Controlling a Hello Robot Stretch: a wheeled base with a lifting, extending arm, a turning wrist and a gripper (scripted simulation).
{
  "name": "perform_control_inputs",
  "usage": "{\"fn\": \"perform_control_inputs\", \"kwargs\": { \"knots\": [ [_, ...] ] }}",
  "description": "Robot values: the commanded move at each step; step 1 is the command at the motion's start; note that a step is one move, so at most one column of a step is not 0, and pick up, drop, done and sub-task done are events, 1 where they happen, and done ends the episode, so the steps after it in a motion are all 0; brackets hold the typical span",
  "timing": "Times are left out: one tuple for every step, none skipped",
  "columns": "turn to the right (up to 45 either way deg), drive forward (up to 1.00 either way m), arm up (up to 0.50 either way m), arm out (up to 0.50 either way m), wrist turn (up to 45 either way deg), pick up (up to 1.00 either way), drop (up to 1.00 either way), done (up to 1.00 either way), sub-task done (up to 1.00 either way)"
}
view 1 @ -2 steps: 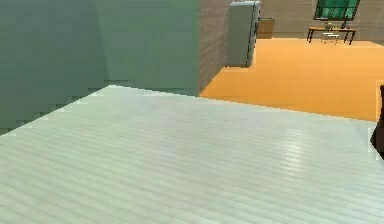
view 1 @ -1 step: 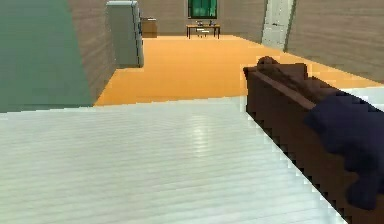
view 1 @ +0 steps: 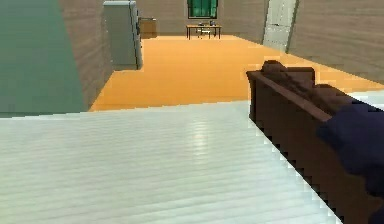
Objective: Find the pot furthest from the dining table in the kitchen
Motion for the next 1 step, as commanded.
{"fn": "perform_control_inputs", "kwargs": {
  "knots": [
    [0.0,1.0,0.0,0.0,0.0,0.0,0.0,0.0,0.0]
  ]
}}
